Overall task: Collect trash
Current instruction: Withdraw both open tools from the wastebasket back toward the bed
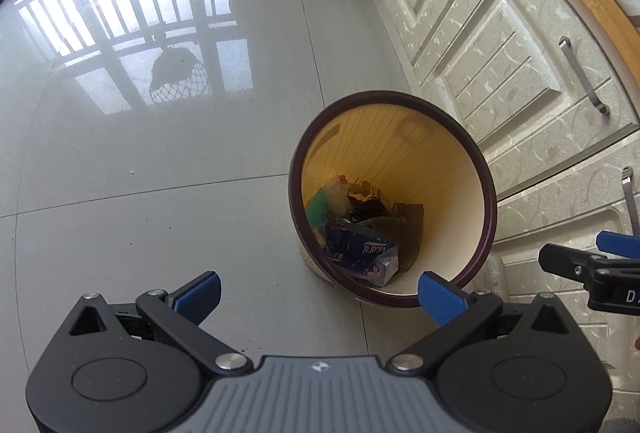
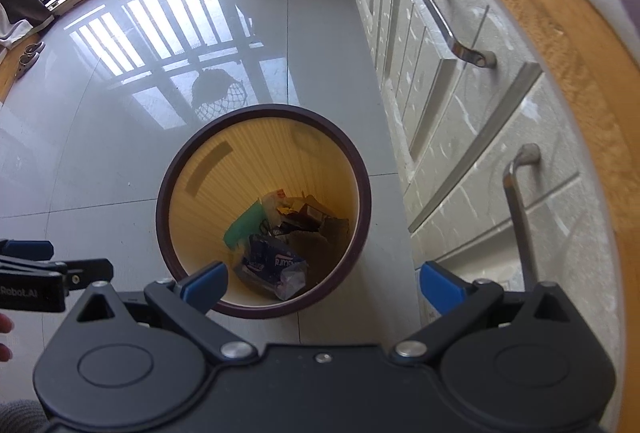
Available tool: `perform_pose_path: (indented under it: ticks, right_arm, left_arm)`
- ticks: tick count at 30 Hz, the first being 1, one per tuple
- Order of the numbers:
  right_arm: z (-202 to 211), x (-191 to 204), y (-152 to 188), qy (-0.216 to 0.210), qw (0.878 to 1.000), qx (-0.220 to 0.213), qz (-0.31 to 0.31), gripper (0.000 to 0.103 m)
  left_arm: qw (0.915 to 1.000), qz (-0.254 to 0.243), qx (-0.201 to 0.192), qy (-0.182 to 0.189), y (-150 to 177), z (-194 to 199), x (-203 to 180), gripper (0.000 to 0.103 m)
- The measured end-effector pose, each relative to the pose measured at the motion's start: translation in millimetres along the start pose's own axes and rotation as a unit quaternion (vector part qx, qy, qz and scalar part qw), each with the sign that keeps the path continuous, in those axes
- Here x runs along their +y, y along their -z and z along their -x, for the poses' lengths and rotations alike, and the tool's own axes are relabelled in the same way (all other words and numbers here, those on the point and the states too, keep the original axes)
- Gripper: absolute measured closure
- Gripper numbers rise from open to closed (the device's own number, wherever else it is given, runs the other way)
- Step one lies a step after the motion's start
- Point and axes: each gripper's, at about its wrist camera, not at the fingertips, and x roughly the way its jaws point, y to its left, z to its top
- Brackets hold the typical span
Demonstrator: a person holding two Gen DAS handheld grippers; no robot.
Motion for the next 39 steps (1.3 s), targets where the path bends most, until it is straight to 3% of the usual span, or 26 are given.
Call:
perform_pose_path:
  ticks: [15, 24, 39]
  right_arm:
    - [49.4, 7.5, 17.2, 0.032, 0.999, -0.026, 0.006, 0.0]
    - [93.9, 7.5, 30.5, 0.023, 0.998, -0.055, 0.002, 0.0]
    - [175.5, 21.1, 37.6, 0.035, 0.988, -0.144, 0.04, 0.0]
  left_arm:
    - [0.9992, -0.01, -0.038, -0.006, 22.3, 50.1, 4.5, 0.0]
    - [0.9965, -0.019, -0.081, 0.0, 33.1, 89.4, 2.6, 0.0]
    - [0.9838, -0.037, -0.174, 0.019, 40.8, 157.0, -22.6, 0.0]
